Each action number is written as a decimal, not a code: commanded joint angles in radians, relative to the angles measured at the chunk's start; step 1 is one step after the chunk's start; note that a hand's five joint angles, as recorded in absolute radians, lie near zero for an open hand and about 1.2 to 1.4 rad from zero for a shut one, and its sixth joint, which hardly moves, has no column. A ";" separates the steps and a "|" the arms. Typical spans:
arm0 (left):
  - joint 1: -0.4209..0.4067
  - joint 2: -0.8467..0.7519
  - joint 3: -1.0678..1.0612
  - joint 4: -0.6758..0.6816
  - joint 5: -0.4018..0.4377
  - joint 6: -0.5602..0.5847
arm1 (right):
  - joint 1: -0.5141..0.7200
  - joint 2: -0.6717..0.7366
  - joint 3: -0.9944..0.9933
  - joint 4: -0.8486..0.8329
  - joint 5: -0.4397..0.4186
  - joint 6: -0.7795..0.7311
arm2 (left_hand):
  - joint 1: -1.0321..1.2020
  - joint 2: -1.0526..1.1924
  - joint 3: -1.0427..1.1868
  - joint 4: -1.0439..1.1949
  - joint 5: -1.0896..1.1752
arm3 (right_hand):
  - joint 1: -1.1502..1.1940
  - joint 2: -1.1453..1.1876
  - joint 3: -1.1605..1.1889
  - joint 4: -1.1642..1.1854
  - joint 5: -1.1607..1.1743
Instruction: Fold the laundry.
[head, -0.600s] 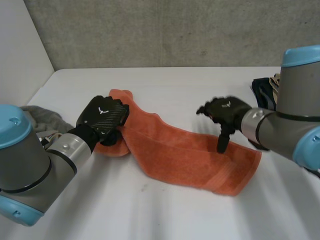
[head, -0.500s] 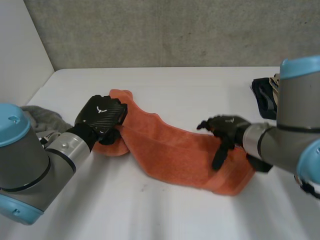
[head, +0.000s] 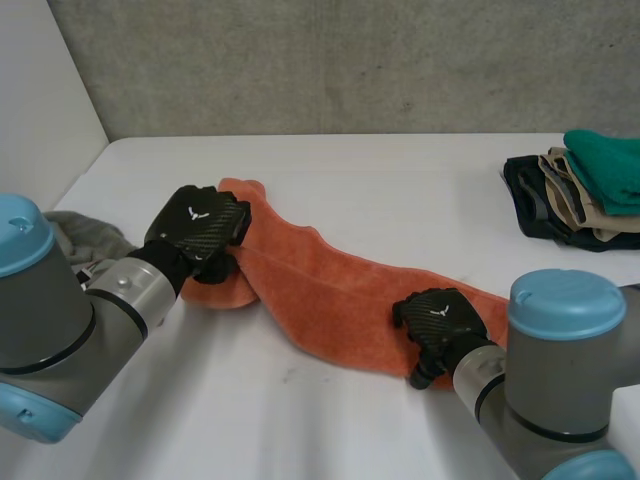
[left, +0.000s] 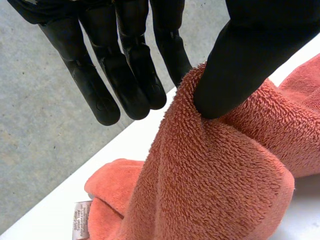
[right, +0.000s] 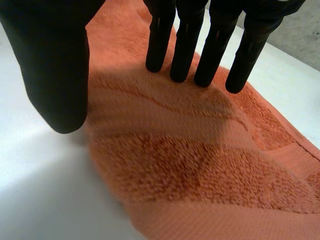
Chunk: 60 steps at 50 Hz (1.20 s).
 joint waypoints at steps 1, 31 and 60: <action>-0.015 0.000 -0.002 -0.021 -0.011 -0.024 | -0.009 0.047 -0.008 -0.060 0.011 -0.042 | 0.263 0.199 0.204 0.197 0.260 | 0.487 0.485 0.484 0.486 0.484; -0.141 0.165 0.357 -0.438 -0.061 -0.059 | -0.335 -0.146 -0.611 0.487 -0.298 -0.074 | 0.263 0.199 0.204 0.197 0.260 | 0.821 0.819 0.818 0.820 0.817; -0.175 -0.301 0.555 -0.220 -0.233 -0.012 | -0.208 0.294 -0.857 0.094 0.058 -0.201 | -0.958 -1.023 -1.018 -1.025 -0.962 | -0.401 -0.403 -0.404 -0.402 -0.404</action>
